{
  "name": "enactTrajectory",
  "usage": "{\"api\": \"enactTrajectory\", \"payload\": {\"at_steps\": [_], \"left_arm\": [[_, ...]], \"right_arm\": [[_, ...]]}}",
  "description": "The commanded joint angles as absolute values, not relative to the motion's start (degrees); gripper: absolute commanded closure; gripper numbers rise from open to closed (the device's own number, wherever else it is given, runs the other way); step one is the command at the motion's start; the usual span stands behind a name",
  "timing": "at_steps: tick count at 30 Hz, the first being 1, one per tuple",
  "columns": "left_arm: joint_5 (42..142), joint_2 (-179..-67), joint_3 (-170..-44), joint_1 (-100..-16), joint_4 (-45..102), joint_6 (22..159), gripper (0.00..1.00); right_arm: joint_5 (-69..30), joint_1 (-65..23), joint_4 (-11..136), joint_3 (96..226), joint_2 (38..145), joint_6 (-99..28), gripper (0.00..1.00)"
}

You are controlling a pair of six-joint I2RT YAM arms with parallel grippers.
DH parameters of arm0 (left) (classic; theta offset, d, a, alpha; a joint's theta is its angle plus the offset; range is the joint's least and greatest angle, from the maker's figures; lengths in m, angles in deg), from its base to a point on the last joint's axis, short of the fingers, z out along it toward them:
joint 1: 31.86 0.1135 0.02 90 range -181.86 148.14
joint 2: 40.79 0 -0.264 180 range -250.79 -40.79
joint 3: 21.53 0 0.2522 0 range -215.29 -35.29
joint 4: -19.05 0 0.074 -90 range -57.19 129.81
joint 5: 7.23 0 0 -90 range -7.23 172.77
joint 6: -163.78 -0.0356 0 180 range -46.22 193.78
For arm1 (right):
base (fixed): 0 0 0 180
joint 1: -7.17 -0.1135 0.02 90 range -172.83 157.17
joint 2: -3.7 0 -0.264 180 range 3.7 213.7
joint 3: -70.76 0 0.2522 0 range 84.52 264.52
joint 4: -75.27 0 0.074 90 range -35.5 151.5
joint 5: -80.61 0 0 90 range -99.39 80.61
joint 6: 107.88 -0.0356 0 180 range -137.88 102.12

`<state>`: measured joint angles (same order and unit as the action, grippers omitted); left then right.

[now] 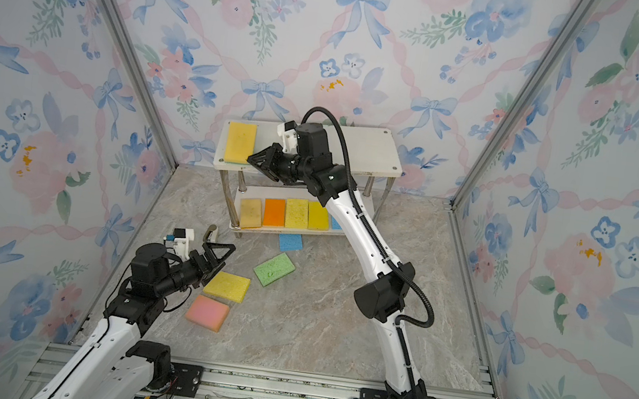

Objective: Place and organize the cleaning sponges onto the shelf
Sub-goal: 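Carry the scrub sponge up onto the top shelf and release it, then withdraw the right gripper from the shelf while the left gripper moves toward the green sponge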

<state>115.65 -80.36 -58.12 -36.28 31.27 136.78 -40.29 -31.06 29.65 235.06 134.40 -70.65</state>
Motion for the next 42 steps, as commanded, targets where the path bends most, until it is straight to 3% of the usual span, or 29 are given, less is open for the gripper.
{"api": "enactTrajectory", "payload": {"at_steps": [1, 8, 12, 17, 26, 32, 33, 35, 40, 42], "left_arm": [[116.5, -80.4, -59.3, -36.3, 31.7, 135.2, 0.02], [115.0, -81.4, -62.2, -35.9, 32.0, 133.7, 0.02], [113.1, -83.5, -67.2, -35.9, 32.5, 132.1, 0.02], [110.5, -86.4, -76.3, -35.9, 34.5, 129.8, 0.02], [109.6, -93.4, -93.6, -35.8, 41.6, 125.3, 0.02], [110.2, -91.2, -83.4, -37.3, 43.6, 125.7, 0.02], [110.3, -91.2, -81.8, -38.1, 43.6, 125.4, 0.02], [110.1, -92.3, -79.2, -41.0, 43.6, 124.2, 0.02], [107.7, -98.4, -77.7, -47.8, 43.6, 120.0, 0.02], [106.9, -100.8, -77.4, -49.1, 43.6, 118.2, 0.02]], "right_arm": [[-41.0, -30.3, 30.9, 236.8, 135.5, -70.6, 0.78], [-40.7, -30.2, 28.1, 235.8, 132.0, -67.1, 0.74], [-39.1, -30.2, 25.1, 232.0, 126.5, -63.8, 0.66], [-37.6, -29.4, 22.1, 229.1, 122.7, -59.8, 0.56], [-36.2, -29.0, 19.7, 224.0, 117.3, -55.1, 0.46], [-30.2, -31.2, 18.3, 196.8, 100.7, -50.6, 0.41], [-29.7, -31.1, 21.1, 190.0, 97.0, -52.0, 0.35], [-26.3, -30.9, 27.5, 175.6, 88.4, -56.7, 0.0], [-19.1, -30.6, 34.7, 153.9, 77.4, -65.6, 0.03], [-21.0, -29.6, 38.5, 147.3, 76.8, -69.1, 0.03]]}}
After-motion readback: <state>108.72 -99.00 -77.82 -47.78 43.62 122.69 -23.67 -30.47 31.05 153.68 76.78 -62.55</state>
